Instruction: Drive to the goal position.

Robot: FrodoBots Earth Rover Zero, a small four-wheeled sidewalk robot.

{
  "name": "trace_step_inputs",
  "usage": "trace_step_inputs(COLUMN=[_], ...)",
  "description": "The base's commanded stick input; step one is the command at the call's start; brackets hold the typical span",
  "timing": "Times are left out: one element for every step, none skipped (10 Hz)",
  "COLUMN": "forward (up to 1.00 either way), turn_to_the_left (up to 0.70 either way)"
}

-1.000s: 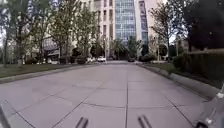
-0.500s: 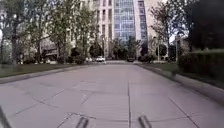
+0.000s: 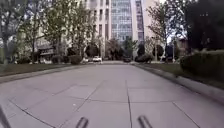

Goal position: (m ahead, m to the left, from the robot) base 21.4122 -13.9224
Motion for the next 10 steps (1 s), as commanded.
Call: trace_step_inputs(forward=[0.70, 0.70, 0.70, 0.70, 0.70, 0.70, 0.70, 0.70, 0.70, 0.70], turn_to_the_left=[-0.14, -0.14, -0.14, -0.14, -0.12, -0.01, 0.00, 0.00, 0.00, 0.00])
